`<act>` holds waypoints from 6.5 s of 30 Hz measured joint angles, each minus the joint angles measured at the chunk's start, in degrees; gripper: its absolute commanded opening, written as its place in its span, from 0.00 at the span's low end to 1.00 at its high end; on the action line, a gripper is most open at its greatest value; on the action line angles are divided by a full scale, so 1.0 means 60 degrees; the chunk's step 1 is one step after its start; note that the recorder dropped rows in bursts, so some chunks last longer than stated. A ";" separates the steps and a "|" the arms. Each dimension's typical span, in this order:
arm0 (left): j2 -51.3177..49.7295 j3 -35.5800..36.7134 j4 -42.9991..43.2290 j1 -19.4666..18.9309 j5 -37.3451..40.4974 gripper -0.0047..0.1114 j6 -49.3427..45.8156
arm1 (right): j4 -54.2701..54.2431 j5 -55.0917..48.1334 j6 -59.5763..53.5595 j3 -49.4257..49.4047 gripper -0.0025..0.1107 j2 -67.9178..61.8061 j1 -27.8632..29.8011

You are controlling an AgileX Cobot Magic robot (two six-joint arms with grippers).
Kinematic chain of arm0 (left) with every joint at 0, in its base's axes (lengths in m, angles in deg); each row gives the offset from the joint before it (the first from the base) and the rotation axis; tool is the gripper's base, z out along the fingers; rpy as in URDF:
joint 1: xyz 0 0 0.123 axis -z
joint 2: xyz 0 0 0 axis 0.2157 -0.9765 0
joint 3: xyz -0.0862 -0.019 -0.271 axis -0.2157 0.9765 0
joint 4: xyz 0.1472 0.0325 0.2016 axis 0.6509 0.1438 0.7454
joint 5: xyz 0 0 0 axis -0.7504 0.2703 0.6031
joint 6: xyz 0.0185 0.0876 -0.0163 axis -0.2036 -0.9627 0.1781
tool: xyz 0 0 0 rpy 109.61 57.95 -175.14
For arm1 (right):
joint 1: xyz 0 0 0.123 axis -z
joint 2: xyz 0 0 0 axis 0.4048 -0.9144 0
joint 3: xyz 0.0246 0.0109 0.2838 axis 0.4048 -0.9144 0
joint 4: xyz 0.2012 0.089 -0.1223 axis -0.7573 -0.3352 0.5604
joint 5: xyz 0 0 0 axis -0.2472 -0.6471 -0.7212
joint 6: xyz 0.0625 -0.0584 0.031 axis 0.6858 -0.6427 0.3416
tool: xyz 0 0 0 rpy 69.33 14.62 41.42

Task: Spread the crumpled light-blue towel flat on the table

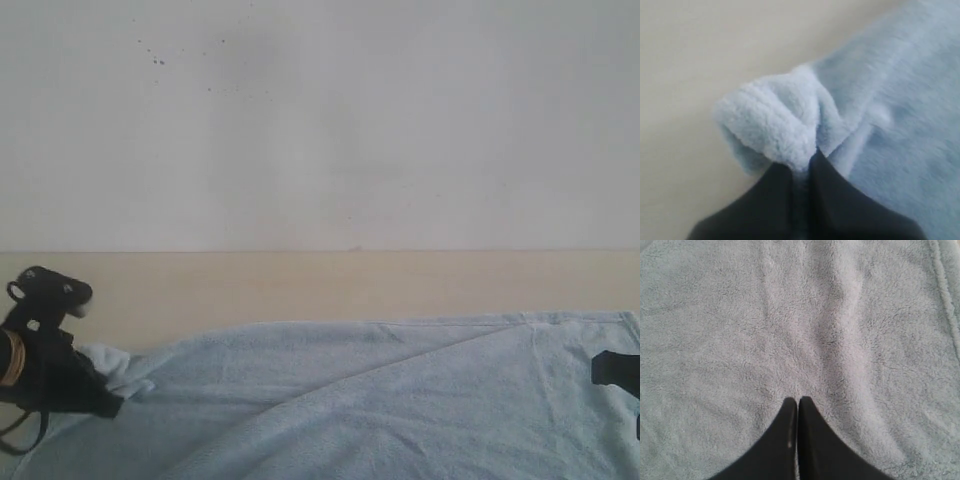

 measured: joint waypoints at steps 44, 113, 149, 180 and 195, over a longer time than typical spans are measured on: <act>0.2006 0.1019 -0.0898 -0.0018 -0.0385 0.62 0.2831 | -0.0972 -0.0455 0.0000 0.0000 0.02 0.0000 0.0000; -0.0296 -0.2438 0.2214 -0.0375 0.2756 0.58 -0.3730 | -0.2100 -0.0649 0.0000 0.0000 0.02 0.0000 -0.0008; 0.2521 0.3771 -0.0230 0.2271 0.0970 0.08 0.2735 | 0.2665 -0.0862 -0.0466 -0.0610 0.02 -0.1647 -0.0008; 0.3323 0.5225 -0.0350 0.2271 0.0002 0.08 0.4169 | 0.2239 -0.0195 -0.0381 -0.0460 0.02 -0.0569 -0.0008; 0.4992 0.3672 -0.0285 0.2290 0.0601 0.08 0.3955 | 0.4911 -0.0845 0.0005 -0.0460 0.02 -0.0582 -0.0008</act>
